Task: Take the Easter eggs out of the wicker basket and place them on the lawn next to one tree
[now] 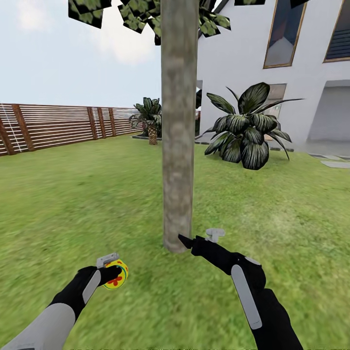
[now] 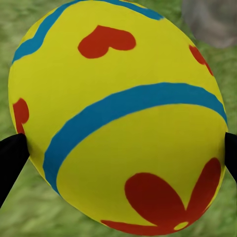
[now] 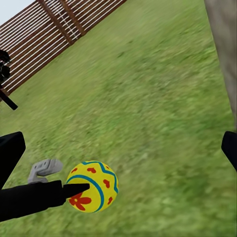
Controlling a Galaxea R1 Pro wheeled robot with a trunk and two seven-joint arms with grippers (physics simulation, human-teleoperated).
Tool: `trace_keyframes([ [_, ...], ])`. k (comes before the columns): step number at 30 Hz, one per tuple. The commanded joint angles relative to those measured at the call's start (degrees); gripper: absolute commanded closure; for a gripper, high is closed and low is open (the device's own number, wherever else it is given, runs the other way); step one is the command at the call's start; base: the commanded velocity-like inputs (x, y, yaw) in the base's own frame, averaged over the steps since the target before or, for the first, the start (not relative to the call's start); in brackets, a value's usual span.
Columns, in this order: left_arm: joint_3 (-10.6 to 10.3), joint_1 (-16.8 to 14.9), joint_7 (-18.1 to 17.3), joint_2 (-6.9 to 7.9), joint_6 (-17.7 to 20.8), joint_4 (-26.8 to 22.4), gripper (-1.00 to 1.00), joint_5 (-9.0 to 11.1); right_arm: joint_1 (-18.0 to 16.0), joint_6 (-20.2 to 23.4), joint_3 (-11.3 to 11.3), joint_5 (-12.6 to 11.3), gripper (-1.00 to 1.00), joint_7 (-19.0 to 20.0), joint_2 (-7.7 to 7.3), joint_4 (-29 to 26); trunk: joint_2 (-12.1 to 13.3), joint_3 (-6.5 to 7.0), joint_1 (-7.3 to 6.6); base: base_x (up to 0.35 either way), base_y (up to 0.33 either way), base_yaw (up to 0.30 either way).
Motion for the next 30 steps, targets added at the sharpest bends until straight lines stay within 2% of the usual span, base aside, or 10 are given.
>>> trace_keyframes([
  [1,0.03,-0.02,0.34,-0.01,0.32,-0.11,1.0,0.6,-0.04,0.3,-0.06,-0.15,-1.0,0.06,0.05,-0.01,-0.44,-0.24,0.22,0.0,0.0,0.0],
  [27,-0.12,-0.02,0.34,-0.19,0.2,-0.11,1.0,0.6,-0.04,0.19,0.4,-0.06,-1.0,-0.36,0.15,1.18,-10.87,-4.91,5.93,0.0,0.0,0.0],
  [30,-0.13,-0.02,0.34,-0.19,0.2,-0.11,1.0,0.6,-0.04,0.1,0.42,-0.04,-1.0,-0.36,0.77,1.56,-12.07,-5.45,6.59,0.0,0.0,0.0],
])
